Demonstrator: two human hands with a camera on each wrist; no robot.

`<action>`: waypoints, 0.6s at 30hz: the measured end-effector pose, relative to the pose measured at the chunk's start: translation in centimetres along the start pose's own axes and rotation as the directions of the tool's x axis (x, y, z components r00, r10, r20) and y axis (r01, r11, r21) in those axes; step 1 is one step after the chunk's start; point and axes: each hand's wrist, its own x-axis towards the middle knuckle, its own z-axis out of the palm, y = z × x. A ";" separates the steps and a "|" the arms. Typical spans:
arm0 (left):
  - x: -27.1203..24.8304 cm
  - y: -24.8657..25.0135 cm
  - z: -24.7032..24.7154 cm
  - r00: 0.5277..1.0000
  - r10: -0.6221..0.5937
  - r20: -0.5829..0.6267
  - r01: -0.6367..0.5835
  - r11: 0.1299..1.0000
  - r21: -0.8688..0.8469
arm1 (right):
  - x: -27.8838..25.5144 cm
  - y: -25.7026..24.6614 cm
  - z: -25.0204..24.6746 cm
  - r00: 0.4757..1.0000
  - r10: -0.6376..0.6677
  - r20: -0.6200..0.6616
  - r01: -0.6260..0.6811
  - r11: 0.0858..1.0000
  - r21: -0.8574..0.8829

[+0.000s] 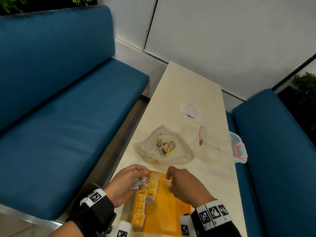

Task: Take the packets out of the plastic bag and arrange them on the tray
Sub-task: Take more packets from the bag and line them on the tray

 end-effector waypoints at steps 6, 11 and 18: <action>-0.4 0.1 0.7 0.994 0.046 0.097 -0.064 0.979 0.196 | -0.1 -0.5 -1.1 0.988 -0.156 -0.017 0.157 0.970 0.188; -0.5 -0.2 1.0 0.968 0.031 0.248 -0.112 0.942 0.317 | -0.1 -0.9 -0.6 0.980 -0.197 -0.034 0.198 0.936 0.292; -0.4 -0.4 1.2 0.981 0.046 0.187 -0.115 0.920 0.376 | 0.0 -0.7 0.1 0.973 -0.166 -0.161 0.222 0.869 0.443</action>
